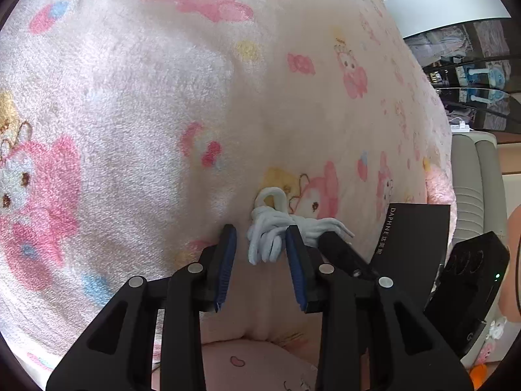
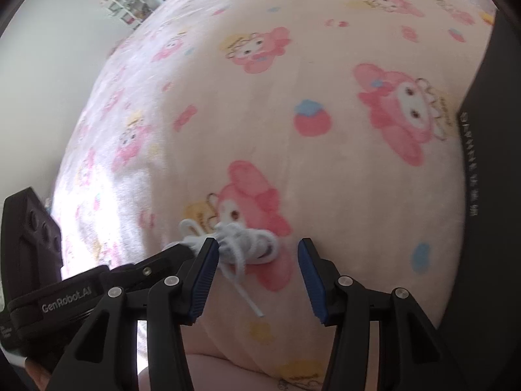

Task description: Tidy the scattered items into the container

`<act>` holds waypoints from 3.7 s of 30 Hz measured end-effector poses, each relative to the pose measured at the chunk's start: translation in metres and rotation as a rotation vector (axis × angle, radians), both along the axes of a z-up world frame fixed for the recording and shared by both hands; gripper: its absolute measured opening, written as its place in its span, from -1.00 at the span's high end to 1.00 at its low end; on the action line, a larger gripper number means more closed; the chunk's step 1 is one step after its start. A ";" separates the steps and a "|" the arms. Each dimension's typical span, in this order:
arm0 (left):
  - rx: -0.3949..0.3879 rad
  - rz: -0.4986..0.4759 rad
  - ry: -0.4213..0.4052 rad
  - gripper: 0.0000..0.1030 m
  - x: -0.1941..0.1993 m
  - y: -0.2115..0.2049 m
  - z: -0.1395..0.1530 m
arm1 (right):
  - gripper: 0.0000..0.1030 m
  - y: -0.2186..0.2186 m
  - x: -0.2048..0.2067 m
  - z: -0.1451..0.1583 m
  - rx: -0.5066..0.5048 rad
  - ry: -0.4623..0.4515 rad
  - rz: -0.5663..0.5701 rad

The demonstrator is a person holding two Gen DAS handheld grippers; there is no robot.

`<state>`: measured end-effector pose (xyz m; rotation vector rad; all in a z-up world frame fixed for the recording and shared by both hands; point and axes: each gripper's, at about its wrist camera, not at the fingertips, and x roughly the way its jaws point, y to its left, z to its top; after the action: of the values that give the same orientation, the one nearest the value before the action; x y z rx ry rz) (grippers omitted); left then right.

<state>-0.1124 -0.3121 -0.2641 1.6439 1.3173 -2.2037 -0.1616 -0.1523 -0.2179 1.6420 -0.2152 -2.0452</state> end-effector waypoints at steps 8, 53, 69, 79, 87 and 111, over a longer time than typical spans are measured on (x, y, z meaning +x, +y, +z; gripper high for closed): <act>-0.054 -0.019 0.102 0.60 0.015 0.020 0.050 | 0.71 0.025 0.015 0.037 -0.048 0.086 0.001; -0.434 -0.455 -0.136 -0.06 0.010 0.194 0.031 | 0.38 0.156 0.097 -0.013 0.030 -0.149 -0.009; -0.328 -0.430 -0.084 0.85 0.034 0.175 0.041 | 0.28 0.142 0.098 -0.023 -0.097 -0.089 -0.024; -0.390 -0.430 -0.117 0.24 0.019 0.145 0.053 | 0.28 0.116 0.090 -0.028 -0.102 -0.074 -0.009; -0.319 -0.358 -0.104 0.25 0.029 0.104 0.057 | 0.29 0.089 0.087 -0.024 -0.116 -0.066 0.034; -0.163 -0.186 -0.091 0.55 0.026 0.085 0.023 | 0.28 0.055 0.069 -0.027 -0.133 -0.082 -0.002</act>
<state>-0.0861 -0.2267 -0.2415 1.8448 0.9698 -2.2360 -0.0928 -0.0974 -0.2451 1.6450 -0.3728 -1.9236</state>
